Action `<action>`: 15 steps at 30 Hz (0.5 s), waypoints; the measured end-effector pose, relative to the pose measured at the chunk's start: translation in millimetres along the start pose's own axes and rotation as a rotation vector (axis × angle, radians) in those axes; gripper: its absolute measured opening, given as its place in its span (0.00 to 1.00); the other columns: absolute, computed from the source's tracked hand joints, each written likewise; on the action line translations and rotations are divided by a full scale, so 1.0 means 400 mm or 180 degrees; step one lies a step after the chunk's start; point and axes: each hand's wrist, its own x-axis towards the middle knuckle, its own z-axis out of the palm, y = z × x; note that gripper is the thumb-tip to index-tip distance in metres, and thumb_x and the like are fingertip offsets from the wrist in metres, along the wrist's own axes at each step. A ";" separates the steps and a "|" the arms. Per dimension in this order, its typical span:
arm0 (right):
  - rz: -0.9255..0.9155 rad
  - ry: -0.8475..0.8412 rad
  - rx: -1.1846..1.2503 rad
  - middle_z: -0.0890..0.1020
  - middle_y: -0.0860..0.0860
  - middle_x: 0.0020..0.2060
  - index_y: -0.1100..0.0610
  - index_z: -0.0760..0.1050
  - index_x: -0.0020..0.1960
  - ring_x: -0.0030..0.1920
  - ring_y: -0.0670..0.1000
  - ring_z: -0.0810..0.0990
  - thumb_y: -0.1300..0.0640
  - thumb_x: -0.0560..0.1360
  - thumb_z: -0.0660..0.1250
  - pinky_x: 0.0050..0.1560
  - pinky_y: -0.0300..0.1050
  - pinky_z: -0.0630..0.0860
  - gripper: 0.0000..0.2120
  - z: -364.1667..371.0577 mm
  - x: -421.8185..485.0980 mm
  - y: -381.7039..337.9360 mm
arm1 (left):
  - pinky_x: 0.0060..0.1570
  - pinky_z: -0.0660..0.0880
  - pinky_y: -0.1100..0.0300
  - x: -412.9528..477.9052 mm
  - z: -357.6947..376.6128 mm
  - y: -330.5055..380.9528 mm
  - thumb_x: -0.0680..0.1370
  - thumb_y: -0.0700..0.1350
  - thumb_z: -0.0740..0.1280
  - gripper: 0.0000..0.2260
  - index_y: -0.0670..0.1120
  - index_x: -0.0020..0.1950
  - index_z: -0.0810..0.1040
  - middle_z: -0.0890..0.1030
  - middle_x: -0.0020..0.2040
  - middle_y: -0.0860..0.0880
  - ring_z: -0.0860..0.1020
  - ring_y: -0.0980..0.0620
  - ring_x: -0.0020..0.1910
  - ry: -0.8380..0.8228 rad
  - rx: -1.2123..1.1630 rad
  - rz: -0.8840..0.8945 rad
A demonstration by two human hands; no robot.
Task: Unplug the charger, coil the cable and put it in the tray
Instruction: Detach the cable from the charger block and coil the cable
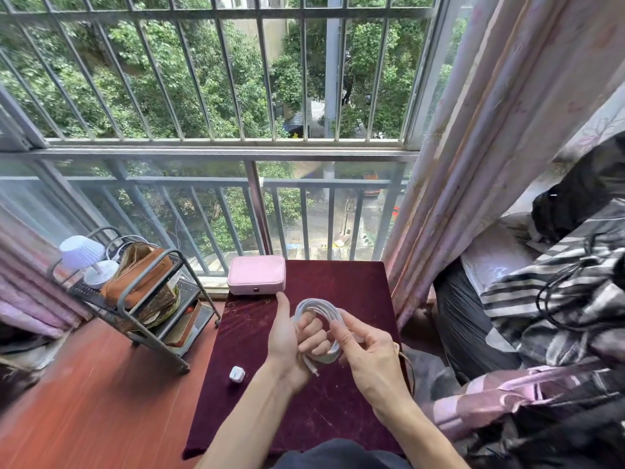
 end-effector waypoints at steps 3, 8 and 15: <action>0.0074 0.0013 0.0190 0.91 0.48 0.43 0.47 0.87 0.58 0.41 0.40 0.88 0.61 0.83 0.69 0.43 0.28 0.79 0.12 -0.002 0.003 0.005 | 0.17 0.64 0.64 0.003 0.011 -0.021 0.80 0.70 0.53 0.34 0.48 0.21 0.62 0.59 0.17 0.51 0.61 0.55 0.13 0.0324 0.0160 0.0211; 0.0362 0.0079 0.0315 0.85 0.47 0.33 0.58 0.85 0.63 0.30 0.39 0.76 0.61 0.83 0.68 0.31 0.30 0.72 0.11 -0.021 0.014 0.043 | 0.26 0.73 0.58 0.008 -0.008 -0.048 0.80 0.66 0.58 0.32 0.47 0.23 0.62 0.67 0.23 0.45 0.71 0.48 0.22 0.0579 0.1238 0.0687; -0.0033 -0.0784 -0.0872 0.91 0.49 0.46 0.54 0.87 0.60 0.47 0.41 0.86 0.64 0.82 0.70 0.52 0.35 0.79 0.11 -0.100 0.053 -0.024 | 0.35 0.73 0.54 -0.005 -0.045 0.034 0.76 0.73 0.56 0.33 0.44 0.38 0.82 0.81 0.30 0.45 0.77 0.48 0.29 -0.0083 0.3073 0.0237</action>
